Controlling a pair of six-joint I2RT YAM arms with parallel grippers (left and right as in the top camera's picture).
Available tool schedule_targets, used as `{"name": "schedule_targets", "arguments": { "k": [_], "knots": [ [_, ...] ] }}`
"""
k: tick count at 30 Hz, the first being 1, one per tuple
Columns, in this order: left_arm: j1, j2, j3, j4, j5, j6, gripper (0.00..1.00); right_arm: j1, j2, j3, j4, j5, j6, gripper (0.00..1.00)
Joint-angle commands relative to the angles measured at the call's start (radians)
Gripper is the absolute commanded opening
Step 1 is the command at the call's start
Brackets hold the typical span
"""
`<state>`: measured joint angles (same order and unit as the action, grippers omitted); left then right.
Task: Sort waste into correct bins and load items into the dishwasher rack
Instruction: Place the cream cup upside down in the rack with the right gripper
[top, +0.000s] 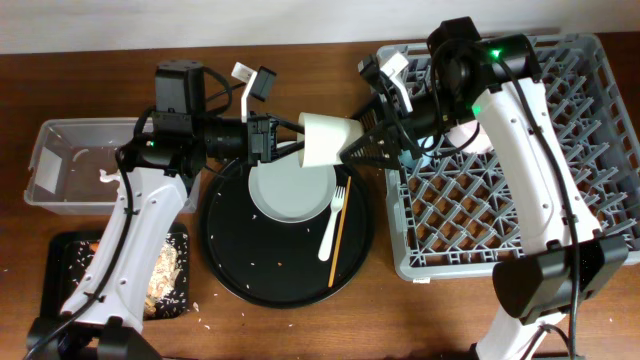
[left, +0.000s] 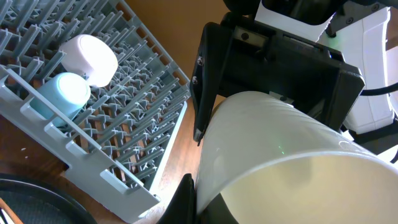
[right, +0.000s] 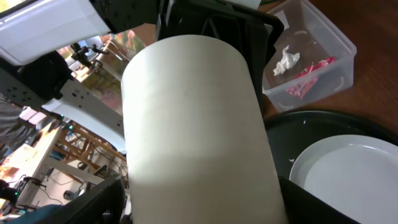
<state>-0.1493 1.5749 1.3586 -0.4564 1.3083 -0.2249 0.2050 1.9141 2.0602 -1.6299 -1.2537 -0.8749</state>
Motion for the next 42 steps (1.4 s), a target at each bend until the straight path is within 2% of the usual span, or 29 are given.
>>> {"name": "schedule_targets", "arguments": {
  "k": [1, 2, 3, 4, 6, 7, 10, 13, 15, 17, 18, 19, 22, 24, 27, 30, 33, 39, 42],
  "knots": [
    [0.008, -0.002, 0.013, 0.000, -0.041, 0.017, 0.00, -0.005, -0.008, -0.002, -0.011, 0.010, -0.008, 0.74],
    [0.008, -0.002, 0.013, 0.000, -0.041, 0.017, 0.00, -0.005, -0.008, -0.002, -0.012, 0.009, -0.008, 0.72],
    [0.008, -0.002, 0.013, 0.000, -0.042, 0.017, 0.01, -0.005, -0.008, -0.002, -0.012, 0.009, -0.008, 0.60],
    [0.008, -0.002, 0.013, 0.000, -0.042, 0.017, 0.11, -0.005, -0.008, -0.002, -0.011, 0.009, -0.008, 0.49],
    [0.008, -0.002, 0.013, -0.001, -0.053, 0.017, 0.43, -0.005, -0.008, -0.002, -0.011, 0.009, -0.008, 0.48],
    [0.008, -0.002, 0.013, -0.001, -0.056, 0.017, 0.45, -0.005, -0.008, -0.002, -0.011, 0.009, -0.008, 0.48],
    [0.008, -0.002, 0.013, -0.002, -0.084, 0.017, 0.45, -0.005, -0.008, -0.002, -0.011, 0.028, -0.008, 0.39],
    [0.008, -0.002, 0.013, -0.093, -0.323, 0.017, 0.45, -0.041, -0.008, -0.002, -0.012, 0.133, 0.046, 0.38],
    [0.008, -0.002, 0.013, -0.174, -0.537, 0.017, 0.45, -0.124, -0.008, -0.002, -0.014, 0.143, 0.073, 0.35],
    [0.008, -0.002, 0.013, -0.197, -0.630, 0.017, 0.45, -0.185, -0.008, -0.002, -0.021, 0.227, 0.123, 0.35],
    [0.008, -0.002, 0.013, -0.209, -0.656, 0.017, 0.45, -0.209, -0.008, -0.002, -0.021, 0.327, 0.209, 0.34],
    [0.008, -0.002, 0.013, -0.238, -0.713, 0.017, 0.45, -0.242, -0.008, -0.002, -0.021, 0.497, 0.354, 0.34],
    [0.008, -0.002, 0.013, -0.306, -0.813, 0.017, 0.45, -0.307, -0.012, -0.002, -0.019, 0.726, 0.584, 0.31],
    [0.008, -0.002, 0.013, -0.327, -0.813, 0.017, 0.45, -0.309, -0.012, -0.002, -0.024, 0.976, 0.761, 0.31],
    [0.008, -0.002, 0.013, -0.331, -0.813, 0.016, 0.45, -0.269, -0.012, -0.003, -0.069, 1.122, 0.851, 0.31],
    [0.008, -0.002, 0.013, -0.356, -0.838, 0.017, 0.45, -0.177, -0.012, -0.041, -0.069, 1.175, 0.897, 0.31],
    [0.008, -0.002, 0.013, -0.365, -0.838, 0.017, 0.45, -0.101, -0.012, -0.153, -0.069, 1.185, 0.911, 0.31],
    [0.008, -0.002, 0.013, -0.368, -0.838, 0.017, 0.46, -0.073, -0.011, -0.216, -0.064, 1.188, 0.918, 0.31],
    [0.008, -0.002, 0.013, -0.369, -0.838, 0.017, 0.46, -0.073, -0.011, -0.216, 0.003, 1.189, 0.917, 0.31]
  ]
}}
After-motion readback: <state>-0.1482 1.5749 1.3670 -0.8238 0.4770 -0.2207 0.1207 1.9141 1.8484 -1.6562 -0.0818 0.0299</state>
